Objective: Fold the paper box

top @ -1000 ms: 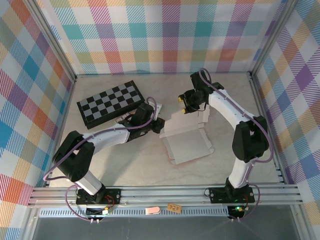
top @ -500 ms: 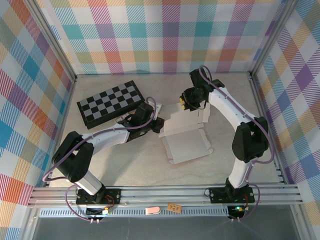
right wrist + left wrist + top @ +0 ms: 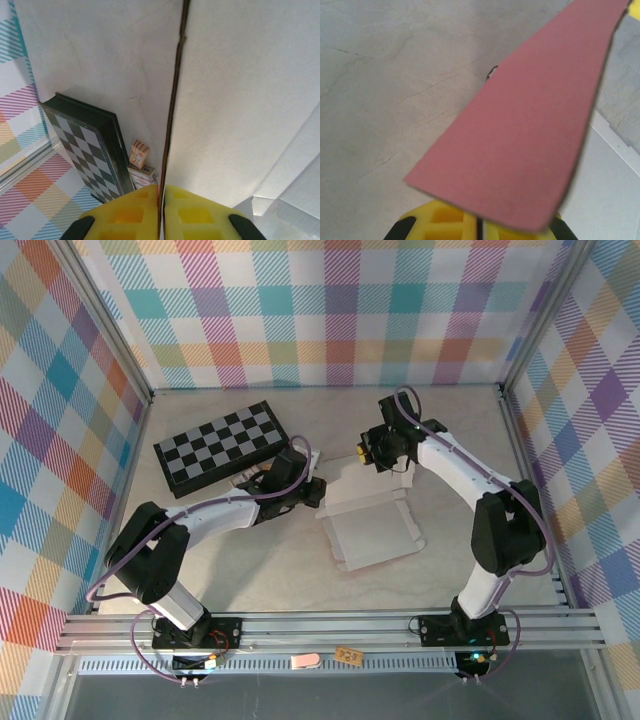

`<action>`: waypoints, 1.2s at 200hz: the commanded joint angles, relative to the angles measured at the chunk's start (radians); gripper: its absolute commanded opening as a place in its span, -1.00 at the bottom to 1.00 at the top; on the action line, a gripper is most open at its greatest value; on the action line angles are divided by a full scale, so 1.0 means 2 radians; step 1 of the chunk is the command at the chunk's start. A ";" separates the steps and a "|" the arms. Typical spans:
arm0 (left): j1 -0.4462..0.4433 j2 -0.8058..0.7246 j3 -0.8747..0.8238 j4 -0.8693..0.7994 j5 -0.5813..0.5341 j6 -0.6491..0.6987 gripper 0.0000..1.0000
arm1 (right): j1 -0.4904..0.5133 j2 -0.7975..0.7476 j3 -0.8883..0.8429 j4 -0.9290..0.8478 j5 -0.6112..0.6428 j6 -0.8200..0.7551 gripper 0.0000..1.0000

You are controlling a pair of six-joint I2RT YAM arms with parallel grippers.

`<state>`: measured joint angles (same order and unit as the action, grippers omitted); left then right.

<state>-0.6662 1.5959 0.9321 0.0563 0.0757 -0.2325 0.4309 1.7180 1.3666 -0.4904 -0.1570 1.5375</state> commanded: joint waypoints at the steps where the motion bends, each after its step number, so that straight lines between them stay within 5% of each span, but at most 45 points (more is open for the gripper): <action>1: 0.003 -0.001 0.000 0.061 -0.014 -0.016 -1.00 | 0.006 -0.013 -0.061 0.049 0.005 0.003 -0.79; 34: 0.004 0.000 0.000 0.062 -0.013 -0.016 -1.00 | 0.005 -0.020 -0.117 0.166 0.006 -0.014 -0.76; 56: 0.006 -0.002 0.000 0.059 -0.015 -0.015 -1.00 | 0.005 -0.019 -0.131 0.197 0.008 -0.008 -1.00; 79: 0.013 -0.024 0.003 0.043 -0.021 -0.039 -0.42 | 0.005 -0.029 -0.163 0.244 0.024 0.001 -1.00; 112: 0.016 -0.091 0.032 -0.033 -0.005 -0.118 0.10 | 0.002 -0.038 -0.184 0.273 0.039 0.013 -1.00; 145: 0.027 -0.122 0.097 -0.148 -0.001 -0.215 0.15 | 0.002 -0.043 -0.165 0.248 0.042 0.025 -1.00; 183: 0.057 -0.032 0.232 -0.271 0.048 -0.235 -0.02 | 0.002 -0.048 -0.109 0.185 0.048 0.022 -1.00; 240: 0.065 0.029 0.325 -0.325 0.048 -0.290 -0.08 | -0.001 -0.049 -0.058 0.135 0.051 0.028 -1.00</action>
<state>-0.5442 1.6352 1.4967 -0.4706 0.1524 -0.7387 0.4324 1.6512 1.1999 -0.1318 -0.0700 1.5715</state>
